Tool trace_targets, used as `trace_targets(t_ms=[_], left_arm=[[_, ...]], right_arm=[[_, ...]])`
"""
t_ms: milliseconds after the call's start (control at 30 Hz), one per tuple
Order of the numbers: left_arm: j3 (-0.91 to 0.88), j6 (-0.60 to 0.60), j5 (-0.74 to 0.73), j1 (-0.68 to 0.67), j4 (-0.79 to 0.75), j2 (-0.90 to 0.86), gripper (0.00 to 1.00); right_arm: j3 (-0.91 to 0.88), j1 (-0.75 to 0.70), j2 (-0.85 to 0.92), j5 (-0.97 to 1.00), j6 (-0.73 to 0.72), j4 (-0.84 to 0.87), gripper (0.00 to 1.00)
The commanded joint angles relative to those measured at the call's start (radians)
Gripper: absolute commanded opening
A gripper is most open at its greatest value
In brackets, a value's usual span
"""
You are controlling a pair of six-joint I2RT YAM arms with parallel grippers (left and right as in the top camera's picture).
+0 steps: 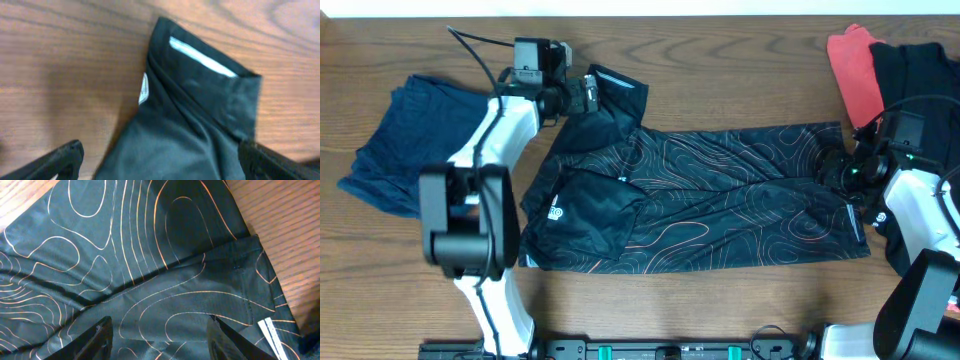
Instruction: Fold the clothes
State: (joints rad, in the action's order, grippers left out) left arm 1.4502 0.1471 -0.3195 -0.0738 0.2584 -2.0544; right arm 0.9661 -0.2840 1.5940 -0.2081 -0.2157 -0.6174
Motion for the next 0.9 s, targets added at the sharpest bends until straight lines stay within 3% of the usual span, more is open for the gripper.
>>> trace_targets(t_ms=[0,100,200,333,367,400,433,700,867], left_arm=[[0.025,-0.015,-0.010,0.004,-0.057,-0.065,0.98],[0.025,-0.012,-0.010,-0.003,-0.087,-0.104,0.94],[0.025,-0.012,-0.010,-0.017,-0.104,-0.128,0.80],[0.025,-0.013,-0.009,-0.035,-0.107,-0.130,0.44],[0.025,-0.013,-0.009,-0.037,-0.108,-0.130,0.33],[0.025,-0.013,-0.009,-0.037,-0.108,-0.130,0.15],[0.025,-0.012,-0.009,-0.037,-0.107,-0.130,0.07],[0.025,-0.011,-0.010,-0.027,-0.011,-0.054,0.06],[0.025,0.008,-0.009,-0.027,0.137,0.032,0.06]], right_arm=[[0.018,0.004,-0.019,-0.009,0.015,-0.003,0.58],[0.018,0.004,-0.019,-0.009,0.015,-0.001,0.57],[0.018,0.004,-0.019,-0.009,0.015,0.002,0.55],[0.018,0.004,-0.019,-0.009,0.015,0.008,0.48],[0.018,0.004,-0.019,-0.009,0.015,0.013,0.45],[0.018,0.004,-0.019,-0.006,0.015,0.018,0.44],[0.018,0.004,-0.019,-0.005,0.016,0.024,0.42],[0.018,0.004,-0.019,0.084,0.024,0.168,0.38],[0.018,0.007,0.015,0.141,0.029,0.304,0.40]])
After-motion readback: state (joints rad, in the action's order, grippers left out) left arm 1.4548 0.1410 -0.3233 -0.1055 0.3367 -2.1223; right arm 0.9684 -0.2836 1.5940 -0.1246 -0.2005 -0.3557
